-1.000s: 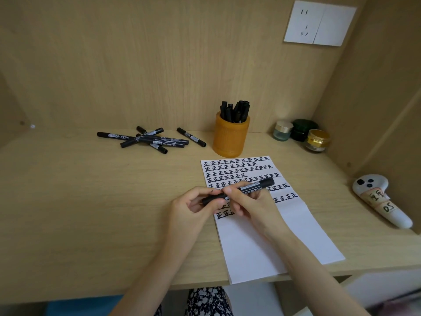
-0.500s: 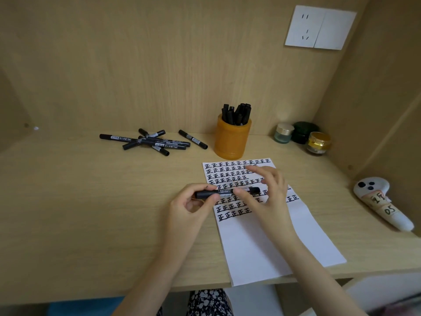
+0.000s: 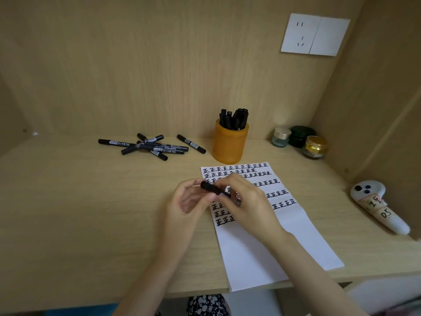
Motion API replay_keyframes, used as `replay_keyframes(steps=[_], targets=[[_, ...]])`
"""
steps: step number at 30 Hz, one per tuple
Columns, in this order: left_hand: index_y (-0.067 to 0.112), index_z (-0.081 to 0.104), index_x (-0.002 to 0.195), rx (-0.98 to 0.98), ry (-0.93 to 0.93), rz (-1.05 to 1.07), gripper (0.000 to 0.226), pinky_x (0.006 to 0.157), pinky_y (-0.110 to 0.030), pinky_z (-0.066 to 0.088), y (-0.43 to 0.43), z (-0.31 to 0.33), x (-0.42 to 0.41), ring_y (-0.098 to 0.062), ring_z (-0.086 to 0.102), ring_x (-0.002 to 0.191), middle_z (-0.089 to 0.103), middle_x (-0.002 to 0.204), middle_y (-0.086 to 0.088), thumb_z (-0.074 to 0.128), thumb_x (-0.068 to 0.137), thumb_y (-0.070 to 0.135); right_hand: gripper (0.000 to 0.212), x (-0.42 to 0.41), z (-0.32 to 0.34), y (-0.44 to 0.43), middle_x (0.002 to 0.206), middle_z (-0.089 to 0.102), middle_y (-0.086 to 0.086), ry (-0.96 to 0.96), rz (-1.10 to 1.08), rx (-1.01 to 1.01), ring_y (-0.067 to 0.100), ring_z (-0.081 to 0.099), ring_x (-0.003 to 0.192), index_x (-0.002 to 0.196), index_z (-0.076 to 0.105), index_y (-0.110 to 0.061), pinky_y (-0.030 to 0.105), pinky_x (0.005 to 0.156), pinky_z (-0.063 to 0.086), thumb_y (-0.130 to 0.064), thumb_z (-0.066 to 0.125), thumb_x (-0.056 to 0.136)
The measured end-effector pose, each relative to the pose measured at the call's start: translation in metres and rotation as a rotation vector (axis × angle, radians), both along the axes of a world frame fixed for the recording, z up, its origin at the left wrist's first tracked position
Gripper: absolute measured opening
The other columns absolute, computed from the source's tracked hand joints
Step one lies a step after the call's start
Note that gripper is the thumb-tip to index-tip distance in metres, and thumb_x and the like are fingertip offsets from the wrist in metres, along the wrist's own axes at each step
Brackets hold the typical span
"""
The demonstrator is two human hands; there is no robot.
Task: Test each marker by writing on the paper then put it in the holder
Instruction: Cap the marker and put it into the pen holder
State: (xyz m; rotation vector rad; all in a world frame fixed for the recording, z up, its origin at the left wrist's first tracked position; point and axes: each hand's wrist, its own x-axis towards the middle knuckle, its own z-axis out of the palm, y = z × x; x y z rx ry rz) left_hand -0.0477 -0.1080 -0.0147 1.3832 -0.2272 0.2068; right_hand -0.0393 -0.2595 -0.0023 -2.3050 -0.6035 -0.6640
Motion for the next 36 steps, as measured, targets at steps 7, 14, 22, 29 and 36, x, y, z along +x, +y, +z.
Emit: replay_keyframes(steps=[7, 14, 22, 29, 36], targets=[[0.022, 0.06, 0.105, 0.241, 0.068, -0.023, 0.017, 0.088, -0.032, 0.053, 0.004, 0.001, 0.014, -0.006, 0.066, 0.086, 0.071, 0.093, 0.009, 0.058, 0.088, 0.021, 0.055, 0.043, 0.041, -0.023, 0.087, 0.062, -0.001, 0.067, -0.193, 0.491, 0.006, 0.062, 0.077, 0.136, 0.039, -0.022, 0.023, 0.074, 0.053, -0.013, 0.066, 0.089], [0.026, 0.06, 0.102, 0.347, 0.074, 0.046, 0.016, 0.089, -0.038, 0.052, 0.009, -0.006, 0.03, -0.007, 0.066, 0.083, 0.071, 0.088, 0.012, 0.053, 0.093, 0.015, 0.051, 0.105, 0.079, -0.037, 0.091, 0.063, 0.01, -0.119, -0.227, 0.557, 0.008, 0.065, 0.076, 0.139, 0.036, -0.021, 0.03, 0.073, 0.058, -0.012, 0.058, 0.094], [0.025, 0.059, 0.104, 0.365, 0.038, 0.013, 0.017, 0.084, -0.024, 0.05, 0.002, -0.001, 0.037, -0.006, 0.066, 0.085, 0.071, 0.087, 0.014, 0.054, 0.093, 0.014, 0.044, 0.146, 0.1, -0.035, 0.093, 0.059, 0.003, -0.181, -0.286, 0.479, 0.011, 0.062, 0.082, 0.137, 0.042, -0.018, 0.015, 0.072, 0.053, -0.008, 0.053, 0.096], [0.024, 0.06, 0.104, 0.357, 0.063, 0.025, 0.017, 0.08, -0.025, 0.052, 0.007, -0.009, 0.039, -0.007, 0.066, 0.082, 0.071, 0.088, 0.009, 0.054, 0.092, 0.014, 0.044, 0.157, 0.087, -0.039, 0.097, 0.06, 0.0, -0.072, -0.289, 0.293, 0.011, 0.061, 0.084, 0.137, 0.044, -0.024, 0.025, 0.076, 0.055, -0.01, 0.052, 0.097], [0.026, 0.059, 0.105, 0.365, 0.06, 0.016, 0.018, 0.079, -0.02, 0.052, 0.006, -0.008, 0.039, -0.004, 0.066, 0.082, 0.071, 0.089, 0.011, 0.054, 0.092, 0.015, 0.039, 0.166, 0.092, -0.035, 0.109, 0.06, 0.008, -0.116, -0.357, 0.101, 0.021, 0.053, 0.104, 0.137, 0.051, -0.024, 0.03, 0.089, 0.044, -0.016, 0.051, 0.098]])
